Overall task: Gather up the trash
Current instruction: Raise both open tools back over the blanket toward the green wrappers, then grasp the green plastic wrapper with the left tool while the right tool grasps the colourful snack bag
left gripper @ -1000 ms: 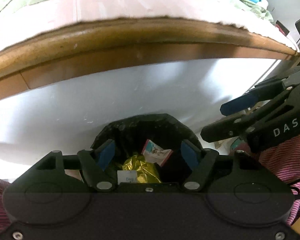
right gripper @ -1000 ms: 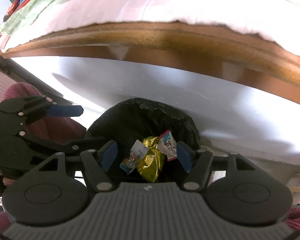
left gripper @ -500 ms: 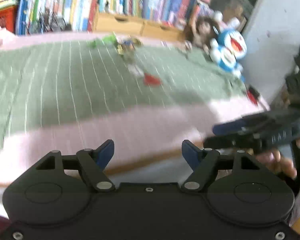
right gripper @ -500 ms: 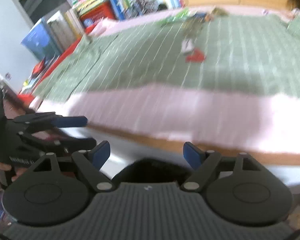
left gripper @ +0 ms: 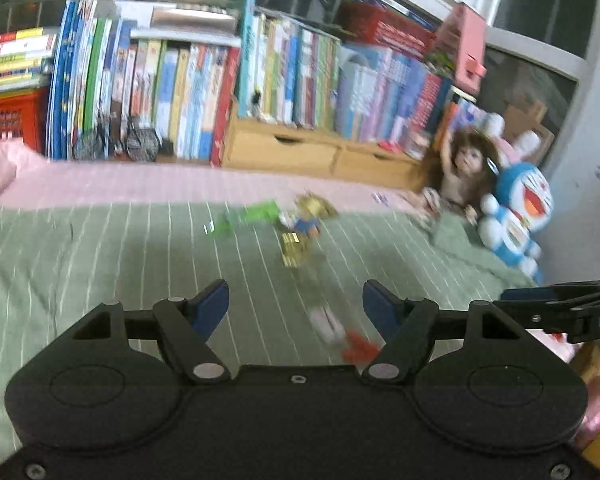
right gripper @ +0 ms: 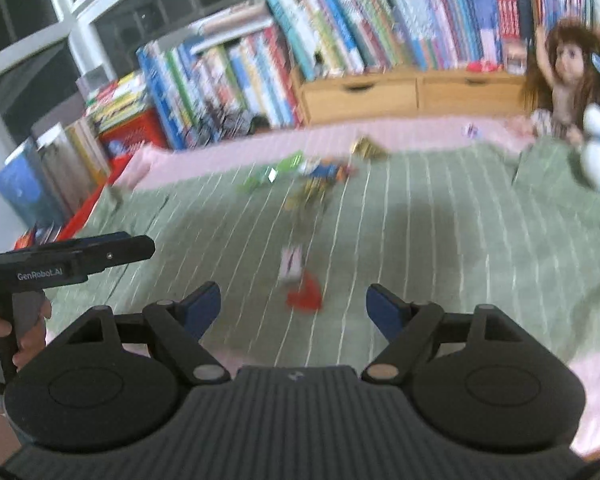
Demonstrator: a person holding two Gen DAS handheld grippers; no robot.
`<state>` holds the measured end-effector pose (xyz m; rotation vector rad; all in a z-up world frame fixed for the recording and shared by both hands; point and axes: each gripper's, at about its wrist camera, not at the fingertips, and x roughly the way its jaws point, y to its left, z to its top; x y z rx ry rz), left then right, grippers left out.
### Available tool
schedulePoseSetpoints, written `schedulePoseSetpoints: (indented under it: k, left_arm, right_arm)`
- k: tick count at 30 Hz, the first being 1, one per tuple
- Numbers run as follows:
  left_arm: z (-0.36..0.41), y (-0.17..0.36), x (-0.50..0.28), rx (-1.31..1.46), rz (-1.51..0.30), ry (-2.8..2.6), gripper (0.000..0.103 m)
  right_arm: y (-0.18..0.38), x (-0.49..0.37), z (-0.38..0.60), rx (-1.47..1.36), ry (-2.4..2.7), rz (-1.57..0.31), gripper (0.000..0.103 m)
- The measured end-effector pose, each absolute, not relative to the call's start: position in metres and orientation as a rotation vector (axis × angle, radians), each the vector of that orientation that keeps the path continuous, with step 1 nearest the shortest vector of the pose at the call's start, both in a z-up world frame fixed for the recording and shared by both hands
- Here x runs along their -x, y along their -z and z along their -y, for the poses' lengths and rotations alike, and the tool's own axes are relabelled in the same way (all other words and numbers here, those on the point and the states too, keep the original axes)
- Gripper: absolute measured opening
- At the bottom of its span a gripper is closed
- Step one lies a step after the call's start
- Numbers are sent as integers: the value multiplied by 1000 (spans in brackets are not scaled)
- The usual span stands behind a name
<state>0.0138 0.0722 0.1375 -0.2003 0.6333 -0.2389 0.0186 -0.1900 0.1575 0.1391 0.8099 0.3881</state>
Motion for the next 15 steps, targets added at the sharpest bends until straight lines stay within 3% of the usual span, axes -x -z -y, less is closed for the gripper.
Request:
schedulePoseSetpoints:
  k: [7,15]
  left_arm:
    - [-73,-132,-115,190,-578,163,71]
    - [-67,-59,-216,307,-643,118,69]
  right_arm:
    - [-169,-96,185,-210,-301,-756,87]
    - [-134,-166,185,-384,-251,-716,87]
